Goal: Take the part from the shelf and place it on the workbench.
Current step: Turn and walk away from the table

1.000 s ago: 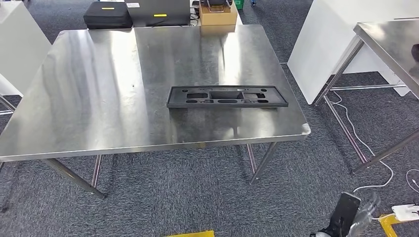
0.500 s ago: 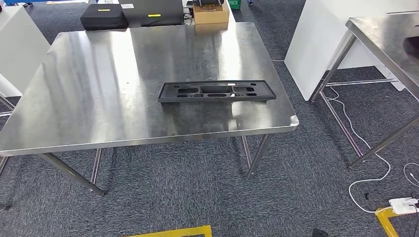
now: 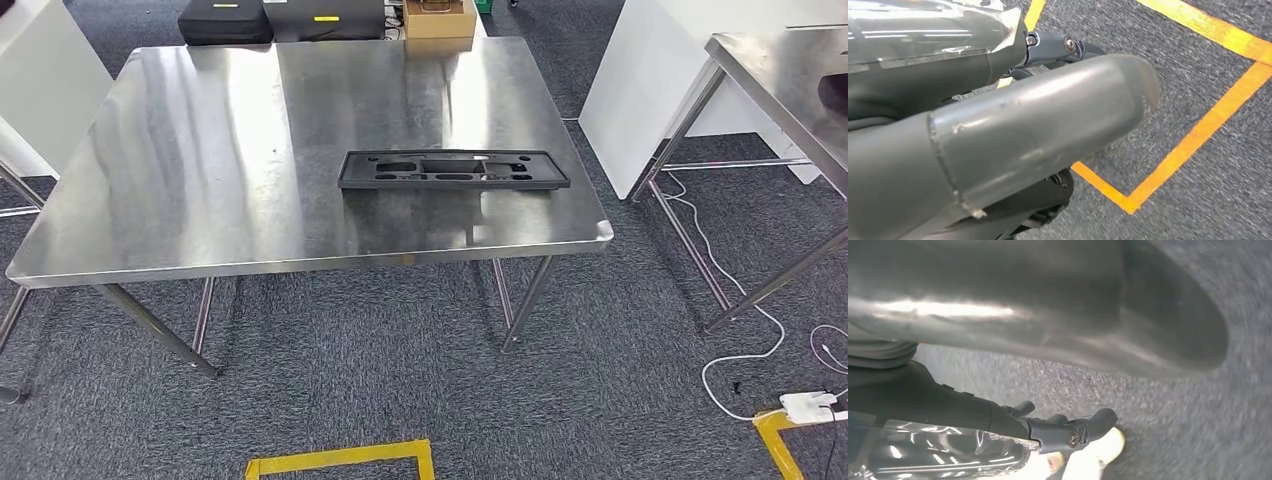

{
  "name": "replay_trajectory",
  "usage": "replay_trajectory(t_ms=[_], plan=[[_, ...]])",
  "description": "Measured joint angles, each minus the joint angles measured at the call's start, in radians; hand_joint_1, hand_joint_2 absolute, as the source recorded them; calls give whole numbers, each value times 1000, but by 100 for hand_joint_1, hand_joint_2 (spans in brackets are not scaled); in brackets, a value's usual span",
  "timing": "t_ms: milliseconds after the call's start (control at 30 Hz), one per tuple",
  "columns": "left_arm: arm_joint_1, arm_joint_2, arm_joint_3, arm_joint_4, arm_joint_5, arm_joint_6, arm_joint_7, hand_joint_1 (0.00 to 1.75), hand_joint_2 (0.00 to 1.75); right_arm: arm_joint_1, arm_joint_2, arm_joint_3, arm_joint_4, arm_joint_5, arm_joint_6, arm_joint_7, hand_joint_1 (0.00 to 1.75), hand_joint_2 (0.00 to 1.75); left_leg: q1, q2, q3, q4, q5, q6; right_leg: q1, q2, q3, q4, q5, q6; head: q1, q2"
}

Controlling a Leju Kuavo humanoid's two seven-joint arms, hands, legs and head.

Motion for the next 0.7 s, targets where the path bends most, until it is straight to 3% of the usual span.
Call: replay_trajectory(t_ms=[67, 133, 200, 267, 333, 367, 400, 433, 533, 567, 700], plan=[[-3, -3, 0, 0, -3, 2, 0, 0, 0, 3, 9, 41, 2, 54, 35, 17, 0, 0, -1, 1, -3, -1, 10, -13, 6, 2, 65, -114, 28, -4, -1, 0], [-6, -5, 0, 0, -4, 4, 0, 0, 0, 5, 18, 83, 4, 98, 58, 28, 0, 0, -1, 3, -2, -5, 20, -27, 17, 3, 65, -129, 40, -21, -2, 0], [-7, -8, 1, 0, -4, 6, 1, 0, 0, 6, 23, 119, 6, 126, 70, 37, 0, 0, 4, 2, -7, -1, 19, -38, 11, 2, 61, -131, 54, -40, -5, 0], [-7, -9, 2, 1, -3, 8, 2, 0, 0, 5, 27, 145, 7, 139, 76, 43, 0, 0, 7, 0, -36, 64, -38, -43, 4, 0, 54, -133, 71, -61, -9, 0], [-6, -9, 3, 1, -3, 9, 2, 0, 0, 6, 31, 163, 7, 144, 79, 46, 0, 0, 7, -4, -85, 199, -128, -47, 8, -2, 40, -131, 84, -72, -12, 0], [-6, -9, 3, 1, -2, 9, 2, 0, 0, 7, 32, 171, 8, 146, 80, 46, 0, 0, 7, -6, -101, 259, -157, -49, 10, -3, 31, -129, 89, -73, -12, 0], [-6, -9, 4, 1, -2, 10, 2, 0, 0, 7, 33, 177, 8, 148, 81, 47, 0, 0, 7, -6, -101, 285, -166, -49, 12, -3, 23, -125, 93, -72, -12, 0], [-6, -9, 5, 1, -2, 10, 2, 0, 0, 8, 33, 182, 9, 150, 82, 48, 0, 0, 7, -6, -82, 273, -158, -49, 12, -3, 15, -121, 95, -70, -12, 0], [-8, -9, 7, 1, -2, 10, 3, 0, 0, 8, 34, 196, 10, 154, 89, 51, 0, 0, 6, -7, 42, 87, -99, -39, 16, -2, -3, -102, 98, -64, -12, 0], [-9, -9, 7, 1, -2, 9, 3, 0, 0, 7, 35, 200, 10, 156, 91, 52, 0, 0, 4, -7, 67, 44, -89, -34, 18, -2, -8, -97, 100, -60, -11, 0], [-11, -12, 9, 1, -2, 5, 4, 0, 0, 8, 36, 207, 11, 157, 98, 55, 0, 0, -8, -6, 63, 21, -68, -4, 21, -1, -25, -93, 109, -31, -11, 0]])
